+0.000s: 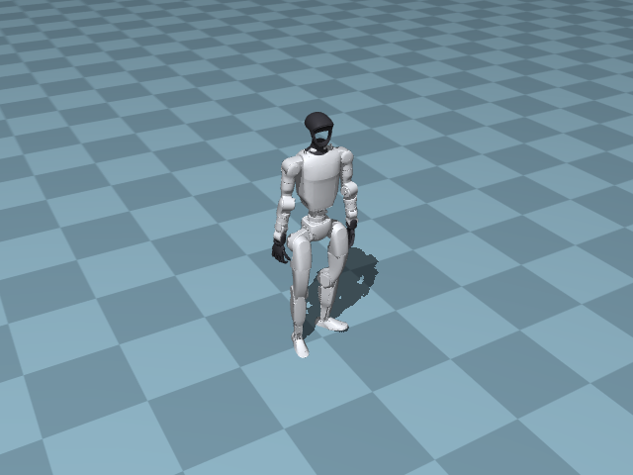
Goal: Upper body actions
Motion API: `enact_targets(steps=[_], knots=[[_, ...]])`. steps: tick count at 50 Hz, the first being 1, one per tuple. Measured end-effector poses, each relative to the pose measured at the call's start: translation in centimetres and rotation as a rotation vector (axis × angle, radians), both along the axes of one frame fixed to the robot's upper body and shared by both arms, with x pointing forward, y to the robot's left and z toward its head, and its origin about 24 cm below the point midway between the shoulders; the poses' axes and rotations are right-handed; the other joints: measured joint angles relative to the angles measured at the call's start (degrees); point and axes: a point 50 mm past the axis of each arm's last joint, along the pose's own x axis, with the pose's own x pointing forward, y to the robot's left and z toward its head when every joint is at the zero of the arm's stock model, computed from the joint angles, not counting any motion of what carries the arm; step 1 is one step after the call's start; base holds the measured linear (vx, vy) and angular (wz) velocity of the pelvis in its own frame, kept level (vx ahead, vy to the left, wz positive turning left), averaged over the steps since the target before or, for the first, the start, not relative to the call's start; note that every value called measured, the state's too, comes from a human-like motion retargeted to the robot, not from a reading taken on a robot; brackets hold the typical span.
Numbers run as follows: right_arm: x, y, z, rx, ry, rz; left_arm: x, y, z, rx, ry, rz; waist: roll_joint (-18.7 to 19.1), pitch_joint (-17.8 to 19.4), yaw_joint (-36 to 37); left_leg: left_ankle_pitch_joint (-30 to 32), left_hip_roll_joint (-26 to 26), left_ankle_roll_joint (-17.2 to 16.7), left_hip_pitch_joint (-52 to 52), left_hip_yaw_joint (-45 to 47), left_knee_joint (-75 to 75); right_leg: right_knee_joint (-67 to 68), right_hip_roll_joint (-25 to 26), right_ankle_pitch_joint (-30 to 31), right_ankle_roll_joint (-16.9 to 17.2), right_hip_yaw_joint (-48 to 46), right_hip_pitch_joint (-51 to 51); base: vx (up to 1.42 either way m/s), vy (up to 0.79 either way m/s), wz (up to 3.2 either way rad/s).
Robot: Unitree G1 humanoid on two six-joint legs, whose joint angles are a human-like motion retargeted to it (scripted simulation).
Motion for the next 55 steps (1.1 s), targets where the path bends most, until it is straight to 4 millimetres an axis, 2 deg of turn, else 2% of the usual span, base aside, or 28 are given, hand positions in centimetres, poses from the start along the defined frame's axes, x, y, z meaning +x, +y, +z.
enact_targets(steps=[12,23,33,38,47,55], knots=[[-0.1,-0.4,0.0,-0.008,-0.005,-0.013,-0.8,0.1,0.0,-0.001,0.016,0.025,-1.04,-0.54,3.52,1.08,-1.77,0.78,-2.68,-5.67,1.16,-0.64,-2.21,-1.43,0.94,-4.63,2.67,0.07,0.11,0.42],[-0.6,-0.8,0.2,-0.024,0.005,-0.030,-0.8,0.7,0.0,0.007,0.010,0.038,-2.89,-1.30,9.07,4.06,-6.58,0.85,-11.27,-21.24,4.67,-1.76,-6.41,-4.61,3.63,-17.21,7.43,0.04,0.25,1.34],[-0.7,-1.0,0.2,-0.021,-0.005,-0.048,-1.9,2.1,0.2,0.061,0.017,0.114,-3.93,-1.69,15.82,10.57,-12.25,-2.53,-17.68,-32.95,4.42,-0.02,-7.86,-8.93,7.83,-29.65,12.08,-0.07,0.32,1.87],[-0.3,-0.8,0.1,-0.014,-0.020,-0.048,-3.6,2.6,0.3,0.083,0.054,0.177,-5.00,-1.23,20.96,13.46,-14.72,-4.81,-19.47,-35.48,3.41,0.38,-7.94,-9.96,9.59,-35.62,13.97,-0.20,0.26,1.61],[1.0,0.4,-0.1,0.032,-0.044,-0.056,-8.3,2.6,0.9,0.129,0.174,0.339,-7.97,-0.13,34.07,15.71,-17.12,-7.37,-22.21,-39.11,2.47,1.36,-7.21,-10.74,10.92,-41.61,14.15,-0.20,0.08,0.98],[3.4,1.2,-0.3,0.070,-0.115,-0.028,-11.7,0.8,1.3,0.163,0.258,0.439,-10.21,0.59,43.34,16.74,-17.81,-8.44,-24.04,-41.83,2.29,1.96,-5.68,-11.07,10.92,-43.92,13.20,-0.10,-0.01,0.57]])
